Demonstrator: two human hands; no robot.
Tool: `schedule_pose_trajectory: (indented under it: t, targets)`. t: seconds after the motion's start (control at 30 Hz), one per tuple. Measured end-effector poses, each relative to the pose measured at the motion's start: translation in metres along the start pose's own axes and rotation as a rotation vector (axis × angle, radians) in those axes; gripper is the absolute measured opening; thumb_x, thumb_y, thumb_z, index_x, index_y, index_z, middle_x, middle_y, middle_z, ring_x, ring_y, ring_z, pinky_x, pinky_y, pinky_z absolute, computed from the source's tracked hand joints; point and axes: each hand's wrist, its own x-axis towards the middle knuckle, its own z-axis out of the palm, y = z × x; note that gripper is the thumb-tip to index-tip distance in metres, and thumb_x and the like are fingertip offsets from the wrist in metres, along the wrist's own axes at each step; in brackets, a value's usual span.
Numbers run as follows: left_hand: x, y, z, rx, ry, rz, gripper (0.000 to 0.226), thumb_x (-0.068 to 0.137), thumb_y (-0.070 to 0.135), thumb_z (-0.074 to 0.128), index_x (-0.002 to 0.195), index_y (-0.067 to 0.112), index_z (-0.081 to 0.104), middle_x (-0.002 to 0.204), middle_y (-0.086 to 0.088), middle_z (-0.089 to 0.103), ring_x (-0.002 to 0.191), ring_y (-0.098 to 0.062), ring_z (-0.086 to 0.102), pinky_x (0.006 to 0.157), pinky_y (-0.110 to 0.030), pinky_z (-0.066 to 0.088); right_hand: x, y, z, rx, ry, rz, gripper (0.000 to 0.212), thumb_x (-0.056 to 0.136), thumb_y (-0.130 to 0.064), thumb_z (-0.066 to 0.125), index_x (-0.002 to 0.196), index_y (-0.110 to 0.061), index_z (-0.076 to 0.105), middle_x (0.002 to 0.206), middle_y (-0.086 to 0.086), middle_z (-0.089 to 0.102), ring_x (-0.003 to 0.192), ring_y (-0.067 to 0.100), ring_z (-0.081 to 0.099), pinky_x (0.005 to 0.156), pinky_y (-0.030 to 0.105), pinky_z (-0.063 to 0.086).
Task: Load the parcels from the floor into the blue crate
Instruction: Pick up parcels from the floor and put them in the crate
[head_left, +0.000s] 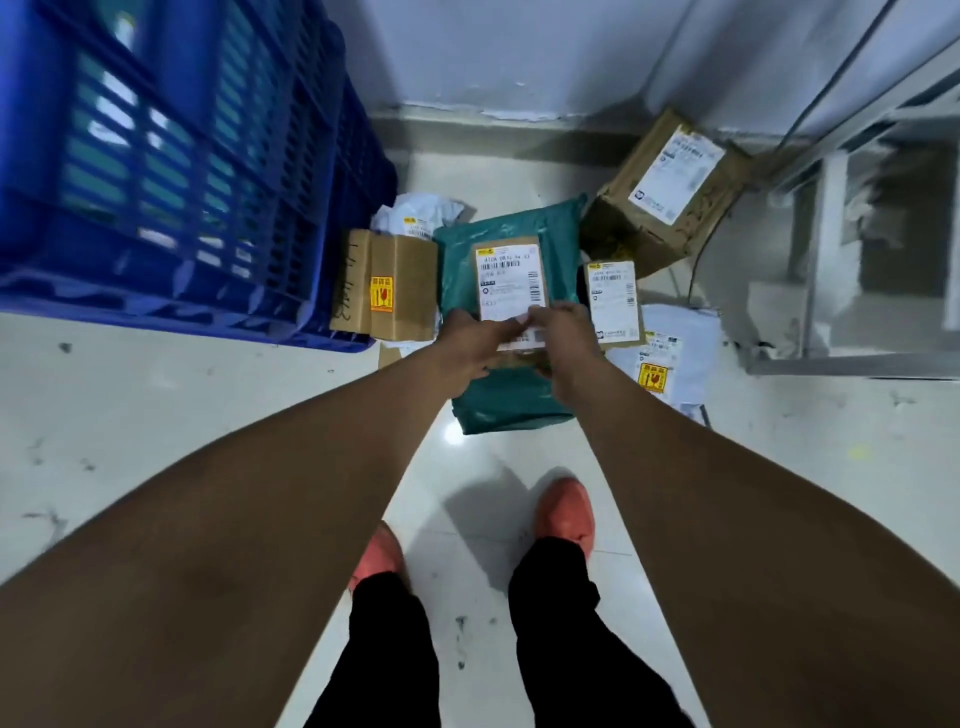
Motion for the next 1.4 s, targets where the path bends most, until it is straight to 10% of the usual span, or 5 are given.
schedule_pose_trajectory:
  t: [0.27, 0.53, 0.87, 1.2, 1.4]
  targets:
    - [-0.185, 0.113, -0.058, -0.065, -0.125, 0.149, 0.017, 0.088, 0.011, 0.077, 0.102, 0.016, 0.069, 0.098, -0.001, 0.076, 0.066, -0.005, 0.074, 0.053, -0.019, 0.056, -0.176, -0.127, -0.010, 0.052, -0.153, -0.084, 0.014, 0.091, -0.009, 0.063, 0.103, -0.014, 0.067, 0.108, 0.011, 0.076, 0.096, 0.030, 0.072, 0.084, 0.039, 0.059]
    - [-0.286, 0.208, -0.243, -0.171, 0.066, 0.374, 0.049, 0.080, 0.017, 0.085, 0.123, 0.005, 0.065, 0.108, -0.008, 0.076, 0.082, -0.018, 0.074, 0.055, -0.025, 0.058, -0.314, -0.259, 0.144, -0.144, -0.372, -0.312, 0.019, 0.087, -0.001, 0.066, 0.104, -0.008, 0.068, 0.092, 0.009, 0.076, 0.071, 0.021, 0.072, 0.056, 0.025, 0.057]
    - [-0.237, 0.155, -0.451, -0.560, 0.260, 0.415, 0.091, 0.076, 0.008, 0.087, 0.146, 0.019, 0.030, 0.127, -0.010, 0.065, 0.102, -0.029, 0.072, 0.078, -0.052, 0.062, -0.306, -0.223, 0.351, -0.489, -0.484, -0.349, 0.031, 0.085, -0.002, 0.069, 0.114, -0.012, 0.066, 0.108, 0.008, 0.075, 0.097, 0.026, 0.073, 0.070, 0.034, 0.060]
    - [-0.130, 0.148, -0.577, 0.458, -0.126, -0.140, 0.044, 0.084, 0.032, 0.081, 0.119, 0.010, 0.066, 0.122, -0.011, 0.070, 0.115, -0.027, 0.062, 0.096, -0.039, 0.045, -0.216, -0.164, 0.451, -0.916, -0.538, -0.199, 0.047, 0.080, 0.013, 0.065, 0.120, -0.013, 0.066, 0.111, 0.005, 0.068, 0.098, 0.022, 0.063, 0.077, 0.032, 0.054]
    - [-0.065, 0.136, -0.618, 0.825, -0.221, -0.344, 0.044, 0.093, 0.037, 0.070, 0.062, 0.011, 0.051, 0.044, -0.003, 0.047, 0.040, -0.016, 0.041, 0.046, -0.024, 0.035, -0.172, -0.113, 0.519, -1.059, -0.376, -0.205, 0.014, 0.093, -0.005, 0.053, 0.088, 0.000, 0.066, 0.104, 0.022, 0.068, 0.091, 0.026, 0.062, 0.075, 0.035, 0.050]
